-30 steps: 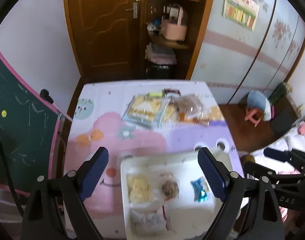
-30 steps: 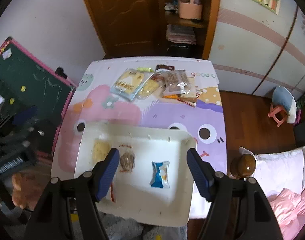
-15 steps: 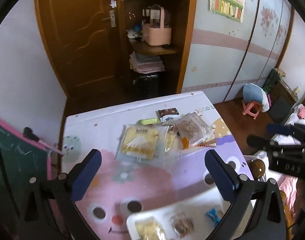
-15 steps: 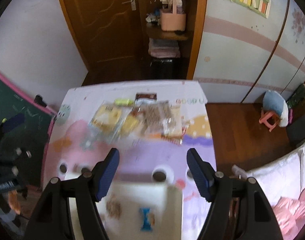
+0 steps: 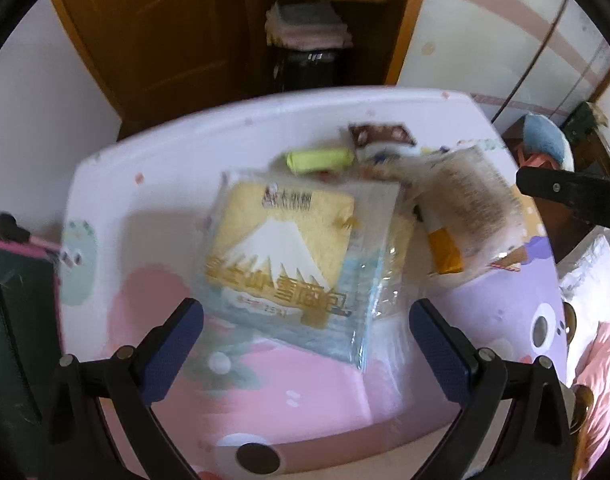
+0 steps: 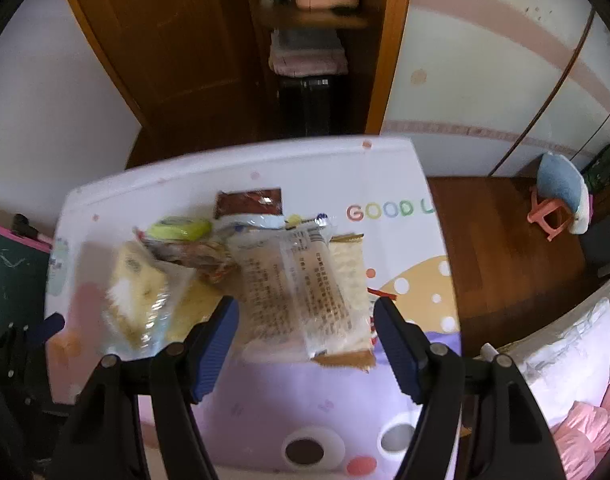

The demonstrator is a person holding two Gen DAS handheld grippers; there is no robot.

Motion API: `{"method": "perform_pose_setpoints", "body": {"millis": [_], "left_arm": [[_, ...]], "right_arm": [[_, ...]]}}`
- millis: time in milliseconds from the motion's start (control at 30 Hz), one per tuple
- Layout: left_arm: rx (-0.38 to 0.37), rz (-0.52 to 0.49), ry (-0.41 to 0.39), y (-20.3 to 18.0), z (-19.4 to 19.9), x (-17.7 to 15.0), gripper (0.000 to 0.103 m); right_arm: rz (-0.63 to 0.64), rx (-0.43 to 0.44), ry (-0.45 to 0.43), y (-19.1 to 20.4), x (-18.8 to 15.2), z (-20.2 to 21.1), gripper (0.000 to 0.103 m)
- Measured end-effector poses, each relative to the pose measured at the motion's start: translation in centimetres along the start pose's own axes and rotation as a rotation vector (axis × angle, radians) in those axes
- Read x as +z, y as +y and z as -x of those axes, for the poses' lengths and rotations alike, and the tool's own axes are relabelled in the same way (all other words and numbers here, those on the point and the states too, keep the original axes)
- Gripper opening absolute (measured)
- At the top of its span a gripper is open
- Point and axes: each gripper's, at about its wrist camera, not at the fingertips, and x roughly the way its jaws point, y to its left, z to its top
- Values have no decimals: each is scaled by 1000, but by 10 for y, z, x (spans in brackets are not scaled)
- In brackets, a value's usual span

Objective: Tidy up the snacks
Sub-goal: 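Grasp the Mount Fuji bread bag with the left gripper while the right grasps the clear bread bag, then carry both bread bags over the white tray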

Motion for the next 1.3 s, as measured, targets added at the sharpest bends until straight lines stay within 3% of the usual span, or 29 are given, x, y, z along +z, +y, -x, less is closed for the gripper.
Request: {"method": "perform_pose_setpoints", "body": {"millis": [233, 467, 600, 700, 867, 900, 967, 1300], "left_arm": [[33, 29, 39, -12, -33, -1, 102], [61, 108, 89, -1, -61, -5, 102], [42, 147, 96, 7, -67, -6, 101], [8, 159, 106, 10, -69, -8, 92], [11, 145, 83, 10, -61, -16, 57], [16, 139, 80, 9, -59, -17, 54], [19, 135, 81, 9, -56, -19, 19], [-78, 217, 128, 27, -41, -38, 18]], "right_arm": [[9, -7, 59, -1, -2, -49, 71], [52, 16, 47, 11, 1, -57, 76], [115, -37, 50, 23, -1, -65, 79], [141, -71, 66, 30, -4, -73, 79], [129, -94, 51, 30, -6, -74, 75], [127, -97, 46, 29, -6, -73, 73], [131, -100, 38, 29, -7, -71, 70], [133, -82, 49, 22, -18, -64, 64]]}}
